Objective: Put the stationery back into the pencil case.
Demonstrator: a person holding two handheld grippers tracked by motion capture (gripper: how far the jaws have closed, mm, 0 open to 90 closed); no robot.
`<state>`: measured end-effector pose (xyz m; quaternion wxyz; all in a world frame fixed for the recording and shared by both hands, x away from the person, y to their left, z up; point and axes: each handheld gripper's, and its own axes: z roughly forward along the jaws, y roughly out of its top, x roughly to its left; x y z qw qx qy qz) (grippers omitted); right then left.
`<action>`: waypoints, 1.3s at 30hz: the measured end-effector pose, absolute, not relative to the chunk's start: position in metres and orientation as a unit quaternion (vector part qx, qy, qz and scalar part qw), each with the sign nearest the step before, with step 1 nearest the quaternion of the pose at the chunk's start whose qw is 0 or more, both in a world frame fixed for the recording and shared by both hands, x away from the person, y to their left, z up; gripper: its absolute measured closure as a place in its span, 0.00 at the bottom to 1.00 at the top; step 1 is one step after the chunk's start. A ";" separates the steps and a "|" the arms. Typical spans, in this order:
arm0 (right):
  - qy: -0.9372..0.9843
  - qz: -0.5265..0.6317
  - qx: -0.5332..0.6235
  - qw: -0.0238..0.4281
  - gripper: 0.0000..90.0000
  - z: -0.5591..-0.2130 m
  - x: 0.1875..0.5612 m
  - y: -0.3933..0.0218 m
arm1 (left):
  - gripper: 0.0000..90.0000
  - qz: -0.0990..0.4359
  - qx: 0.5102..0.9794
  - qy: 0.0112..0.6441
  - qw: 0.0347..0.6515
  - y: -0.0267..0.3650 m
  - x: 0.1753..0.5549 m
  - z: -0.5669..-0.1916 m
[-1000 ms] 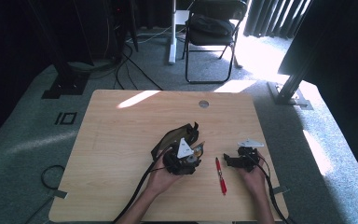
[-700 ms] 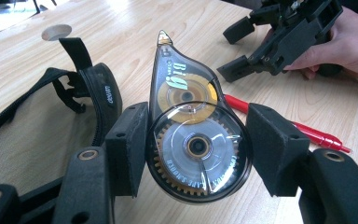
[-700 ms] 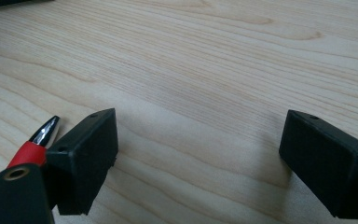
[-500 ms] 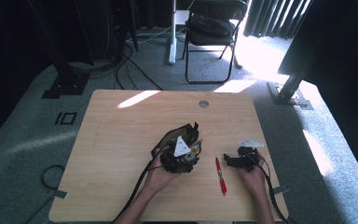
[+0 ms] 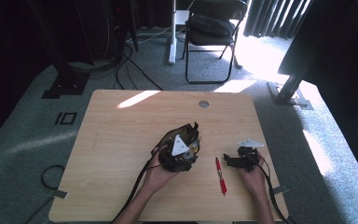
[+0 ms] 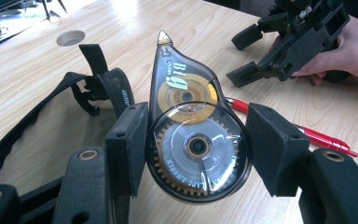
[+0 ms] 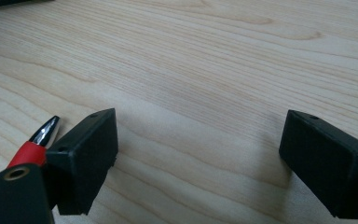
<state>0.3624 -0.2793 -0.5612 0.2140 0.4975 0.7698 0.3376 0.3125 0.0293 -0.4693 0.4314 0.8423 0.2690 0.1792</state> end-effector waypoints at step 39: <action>0.770 0.338 0.498 0.214 0.13 -0.561 0.362 -0.279 | 0.46 0.191 0.829 0.286 0.440 0.043 0.319 -0.463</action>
